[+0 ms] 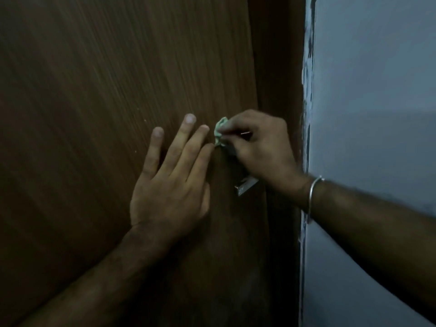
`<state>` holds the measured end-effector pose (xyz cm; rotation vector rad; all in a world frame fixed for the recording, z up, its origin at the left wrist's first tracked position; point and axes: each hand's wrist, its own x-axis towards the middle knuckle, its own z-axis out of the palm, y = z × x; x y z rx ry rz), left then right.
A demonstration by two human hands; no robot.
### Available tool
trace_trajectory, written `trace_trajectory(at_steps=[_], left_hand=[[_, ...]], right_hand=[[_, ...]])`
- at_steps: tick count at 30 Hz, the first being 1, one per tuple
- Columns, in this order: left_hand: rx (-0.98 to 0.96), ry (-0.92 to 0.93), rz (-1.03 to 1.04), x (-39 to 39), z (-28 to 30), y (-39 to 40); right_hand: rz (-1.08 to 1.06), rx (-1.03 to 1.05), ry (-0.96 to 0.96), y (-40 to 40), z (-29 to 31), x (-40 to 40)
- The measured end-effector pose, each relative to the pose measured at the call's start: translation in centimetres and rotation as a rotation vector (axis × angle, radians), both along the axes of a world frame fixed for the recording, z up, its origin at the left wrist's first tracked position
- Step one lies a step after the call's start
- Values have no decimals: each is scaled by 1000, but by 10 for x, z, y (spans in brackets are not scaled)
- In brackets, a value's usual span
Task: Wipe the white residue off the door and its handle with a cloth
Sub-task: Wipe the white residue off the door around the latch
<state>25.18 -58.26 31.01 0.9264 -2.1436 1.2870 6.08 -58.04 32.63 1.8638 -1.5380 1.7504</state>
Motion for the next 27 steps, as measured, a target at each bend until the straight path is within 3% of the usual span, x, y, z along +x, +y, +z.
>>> trace_trajectory(at_steps=[3,7,16,19,23,27], left_hand=[[69,-39,15,0,5,3],[142,-72,19,1,9,7],[200,-117,61,-2,13,8],[189,-135,51,-1,13,8],[191,-169,24,0,16,10],[197,-172,10,2,18,11]], right_hand=[[-95,1,-160,0,3,-6],[-113,70,-20,4,2,-10],[-160,199,-23,3,11,-18],[-47,194,125,7,1,-2],[-104,151,-33,9,-14,12],[-62,116,-22,10,-24,26]])
